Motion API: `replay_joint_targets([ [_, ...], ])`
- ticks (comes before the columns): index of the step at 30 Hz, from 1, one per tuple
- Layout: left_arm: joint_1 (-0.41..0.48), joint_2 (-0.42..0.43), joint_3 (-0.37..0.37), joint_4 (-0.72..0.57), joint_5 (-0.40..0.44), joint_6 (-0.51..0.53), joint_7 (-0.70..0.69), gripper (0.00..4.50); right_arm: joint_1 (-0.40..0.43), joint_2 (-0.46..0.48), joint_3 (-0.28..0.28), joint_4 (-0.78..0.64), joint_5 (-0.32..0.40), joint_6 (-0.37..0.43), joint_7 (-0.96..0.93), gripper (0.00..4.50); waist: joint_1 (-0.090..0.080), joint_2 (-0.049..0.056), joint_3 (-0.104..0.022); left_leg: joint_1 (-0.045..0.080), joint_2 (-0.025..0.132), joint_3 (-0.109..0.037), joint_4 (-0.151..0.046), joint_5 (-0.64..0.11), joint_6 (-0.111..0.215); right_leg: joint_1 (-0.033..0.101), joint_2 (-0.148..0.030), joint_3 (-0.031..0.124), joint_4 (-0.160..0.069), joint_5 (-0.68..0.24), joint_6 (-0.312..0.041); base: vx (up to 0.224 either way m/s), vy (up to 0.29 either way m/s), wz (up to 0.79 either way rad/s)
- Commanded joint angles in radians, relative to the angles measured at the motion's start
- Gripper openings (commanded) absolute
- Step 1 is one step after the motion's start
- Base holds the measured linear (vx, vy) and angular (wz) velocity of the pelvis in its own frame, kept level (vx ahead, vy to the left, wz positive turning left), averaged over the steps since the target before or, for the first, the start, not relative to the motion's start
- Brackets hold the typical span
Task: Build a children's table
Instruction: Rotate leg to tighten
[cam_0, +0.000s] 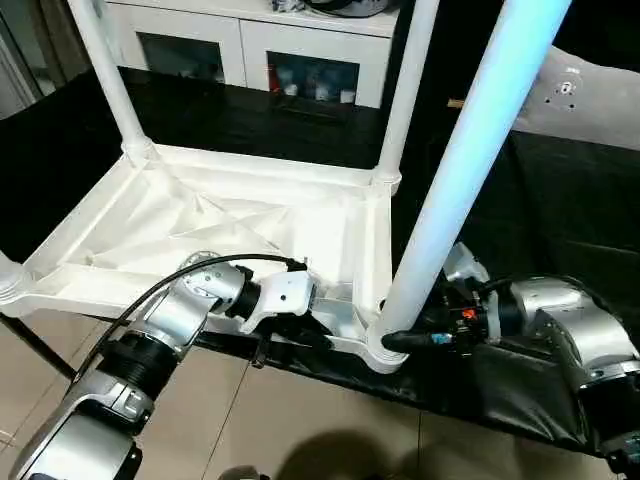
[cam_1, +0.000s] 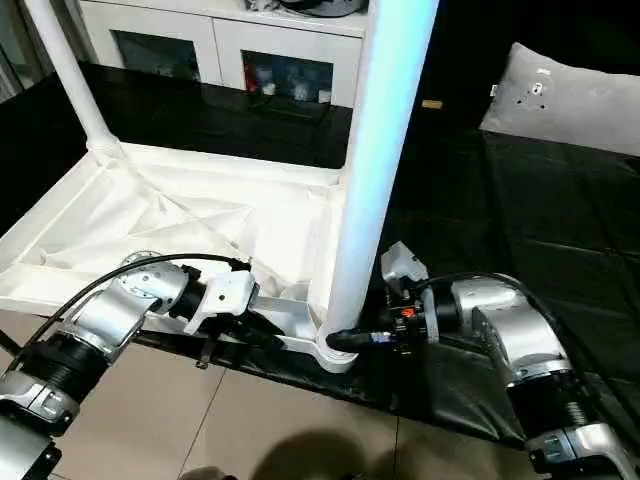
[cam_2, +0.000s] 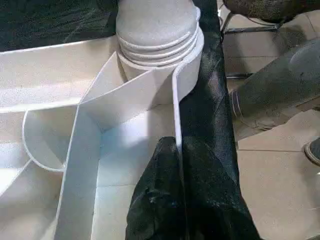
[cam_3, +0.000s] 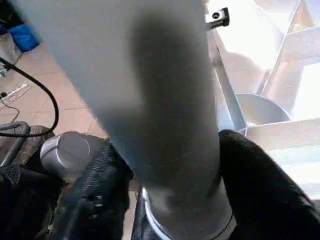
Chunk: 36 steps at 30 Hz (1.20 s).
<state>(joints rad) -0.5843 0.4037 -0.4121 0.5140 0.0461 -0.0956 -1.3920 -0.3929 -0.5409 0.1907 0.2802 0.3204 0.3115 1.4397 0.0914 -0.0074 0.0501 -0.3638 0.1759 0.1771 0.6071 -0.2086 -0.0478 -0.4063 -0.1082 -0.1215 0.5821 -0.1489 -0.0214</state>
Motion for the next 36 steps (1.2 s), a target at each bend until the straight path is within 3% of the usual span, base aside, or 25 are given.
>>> replay_joint_targets([
  [1, 0.014, 0.005, -0.030, -0.011, 0.017, 0.001, -0.017, 0.00, 0.010, -0.004, -0.002, -0.015, 0.021, 0.003, 0.016, 2.33, 0.002, -0.012, -0.069, 0.006, 0.064, -0.014, -0.075, -0.133, 0.062, 0.058, -0.066, 0.061, -0.055, -0.292, -0.197, 0.000, 0.000, 0.00],
  [3, 0.013, 0.002, -0.026, -0.007, 0.014, 0.014, -0.007, 0.00, 0.028, 0.000, -0.011, -0.037, 0.035, 0.019, 0.011, 2.22, 0.003, -0.013, -0.069, 0.005, 0.065, -0.014, -0.075, -0.133, 0.061, 0.059, -0.065, 0.061, -0.055, -0.287, -0.197, 0.000, 0.000, 0.00],
  [7, 0.004, -0.044, 0.013, -0.001, -0.009, 0.079, 0.069, 0.00, 0.086, 0.060, -0.081, -0.141, 0.127, 0.151, -0.115, 2.12, 0.007, -0.010, -0.068, 0.006, 0.066, -0.014, -0.078, -0.127, 0.062, 0.059, -0.063, 0.063, -0.055, -0.269, -0.202, 0.000, 0.000, 0.00],
  [10, 0.000, -0.089, 0.034, -0.006, -0.019, 0.135, 0.137, 0.00, 0.121, 0.111, -0.105, -0.218, 0.150, 0.210, -0.231, 2.12, 0.002, -0.015, -0.060, 0.011, 0.061, -0.015, -0.081, -0.188, 0.035, 0.054, -0.065, 0.062, -0.071, -0.390, -0.164, 0.000, 0.000, 0.00],
  [12, -0.002, -0.128, 0.041, -0.014, -0.016, 0.178, 0.196, 0.00, 0.134, 0.177, -0.119, -0.248, 0.117, 0.224, -0.370, 2.12, -0.008, -0.014, -0.055, 0.015, 0.055, -0.020, -0.085, -0.248, 0.009, 0.052, -0.067, 0.056, -0.090, -0.530, -0.107, 0.000, 0.000, 0.00],
  [13, -0.002, -0.136, 0.043, -0.016, -0.016, 0.188, 0.210, 0.00, 0.135, 0.194, -0.123, -0.250, 0.106, 0.228, -0.405, 2.12, -0.011, -0.012, -0.053, 0.015, 0.053, -0.021, -0.085, -0.255, 0.002, 0.050, -0.066, 0.055, -0.095, -0.554, -0.091, 0.000, 0.000, 0.00],
  [14, -0.005, -0.156, 0.047, -0.016, -0.014, 0.207, 0.240, 0.00, 0.132, 0.230, -0.131, -0.250, 0.082, 0.236, -0.477, 2.12, -0.023, -0.016, -0.054, 0.007, 0.048, -0.027, -0.086, -0.266, -0.006, 0.056, -0.066, 0.047, -0.098, -0.597, -0.062, 0.000, 0.000, 0.00],
  [15, -0.010, -0.180, 0.051, -0.013, -0.008, 0.227, 0.278, 0.00, 0.129, 0.271, -0.139, -0.252, 0.052, 0.243, -0.559, 2.12, -0.034, -0.015, -0.054, 0.007, 0.044, -0.029, -0.083, -0.276, -0.013, 0.054, -0.065, 0.039, -0.108, -0.640, -0.031, 0.000, 0.000, 0.00],
  [17, -0.031, -0.234, 0.059, 0.013, 0.012, 0.259, 0.368, 0.00, 0.113, 0.359, -0.157, -0.246, 0.000, 0.255, -0.724, 2.12, -0.057, -0.013, -0.054, 0.010, 0.039, -0.031, -0.080, -0.293, -0.018, 0.049, -0.063, 0.030, -0.120, -0.665, -0.015, 0.000, 0.000, 0.00],
  [18, -0.041, -0.254, 0.062, 0.026, 0.020, 0.269, 0.403, 0.00, 0.104, 0.393, -0.169, -0.241, -0.014, 0.260, -0.788, 2.12, -0.067, -0.014, -0.055, -0.001, 0.038, -0.035, -0.081, -0.288, -0.019, 0.055, -0.063, 0.027, -0.119, -0.661, -0.007, 0.000, 0.000, 0.00],
  [19, -0.057, -0.288, 0.071, 0.049, 0.031, 0.284, 0.465, 0.00, 0.084, 0.451, -0.199, -0.223, -0.022, 0.270, -0.892, 2.12, -0.071, -0.012, -0.054, -0.001, 0.040, -0.036, -0.082, -0.288, -0.023, 0.052, -0.061, 0.028, -0.119, -0.661, -0.005, 0.000, 0.000, 0.00],
  [20, -0.067, -0.313, 0.079, 0.063, 0.035, 0.299, 0.506, 0.00, 0.069, 0.491, -0.227, -0.209, -0.021, 0.285, -0.968, 2.12, -0.082, -0.010, -0.053, 0.012, 0.034, -0.034, -0.076, -0.312, -0.025, 0.039, -0.058, 0.022, -0.131, -0.678, -0.003, 0.000, 0.000, 0.00],
  [21, -0.073, -0.330, 0.085, 0.072, 0.038, 0.309, 0.533, 0.00, 0.058, 0.518, -0.247, -0.198, -0.020, 0.295, -1.020, 2.12, -0.083, -0.010, -0.060, 0.016, 0.032, -0.035, -0.075, -0.303, -0.014, 0.045, -0.061, 0.024, -0.127, -0.645, -0.015, 0.000, 0.000, 0.00],
  [22, -0.080, -0.350, 0.091, 0.082, 0.045, 0.319, 0.569, 0.00, 0.047, 0.535, -0.248, -0.183, -0.041, 0.280, -1.067, 2.12, -0.083, -0.003, -0.060, 0.009, 0.036, -0.035, -0.082, -0.285, 0.005, 0.049, -0.059, 0.030, -0.120, -0.592, -0.031, 0.000, 0.000, 0.00],
  [23, -0.087, -0.367, 0.097, 0.091, 0.050, 0.326, 0.603, 0.00, 0.037, 0.546, -0.245, -0.170, -0.059, 0.263, -1.099, 2.12, -0.086, -0.004, -0.059, 0.005, 0.040, -0.034, -0.084, -0.280, 0.007, 0.048, -0.057, 0.033, -0.118, -0.568, -0.037, 0.000, 0.000, 0.00],
  [24, -0.094, -0.380, 0.102, 0.099, 0.053, 0.333, 0.627, 0.00, 0.029, 0.550, -0.233, -0.158, -0.086, 0.234, -1.116, 2.12, -0.086, -0.003, -0.061, 0.010, 0.041, -0.032, -0.083, -0.285, 0.008, 0.045, -0.056, 0.034, -0.115, -0.539, -0.053, 0.000, 0.000, 0.00],
  [27, -0.105, -0.396, 0.107, 0.112, 0.061, 0.334, 0.658, 0.00, 0.022, 0.552, -0.210, -0.146, -0.120, 0.174, -1.107, 2.80, -0.078, -0.005, -0.067, 0.004, 0.046, -0.028, -0.085, -0.229, 0.031, 0.053, -0.057, 0.048, -0.096, -0.405, -0.106, 0.000, 0.000, 0.00],
  [28, -0.107, -0.397, 0.109, 0.114, 0.069, 0.334, 0.660, 0.00, 0.025, 0.554, -0.205, -0.156, -0.134, 0.163, -1.100, 2.82, -0.076, -0.005, -0.070, 0.002, 0.047, -0.026, -0.084, -0.189, 0.044, 0.056, -0.056, 0.052, -0.083, -0.324, -0.137, 0.000, 0.000, 0.00],
  [31, -0.101, -0.380, 0.104, 0.108, 0.075, 0.323, 0.638, 0.00, 0.039, 0.536, -0.197, -0.176, -0.142, 0.146, -1.070, 3.16, -0.070, -0.008, -0.072, 0.001, 0.045, -0.020, -0.078, -0.131, 0.074, 0.059, -0.057, 0.058, -0.069, -0.235, -0.183, 0.000, 0.000, 0.00],
  [34, -0.081, -0.323, 0.094, 0.097, 0.074, 0.249, 0.579, 0.00, 0.075, 0.444, -0.183, -0.193, -0.115, 0.121, -0.946, 3.29, -0.054, -0.010, -0.073, -0.005, 0.042, -0.017, -0.073, -0.082, 0.107, 0.070, -0.059, 0.059, -0.063, -0.206, -0.184, 0.000, 0.000, 0.00],
  [36, -0.077, -0.306, 0.093, 0.098, 0.071, 0.233, 0.558, 0.00, 0.081, 0.421, -0.196, -0.191, -0.097, 0.116, -0.905, 3.62, -0.049, -0.010, -0.071, -0.003, 0.044, -0.016, -0.074, -0.085, 0.120, 0.067, -0.058, 0.060, -0.065, -0.206, -0.185, 0.000, 0.000, 0.00],
])
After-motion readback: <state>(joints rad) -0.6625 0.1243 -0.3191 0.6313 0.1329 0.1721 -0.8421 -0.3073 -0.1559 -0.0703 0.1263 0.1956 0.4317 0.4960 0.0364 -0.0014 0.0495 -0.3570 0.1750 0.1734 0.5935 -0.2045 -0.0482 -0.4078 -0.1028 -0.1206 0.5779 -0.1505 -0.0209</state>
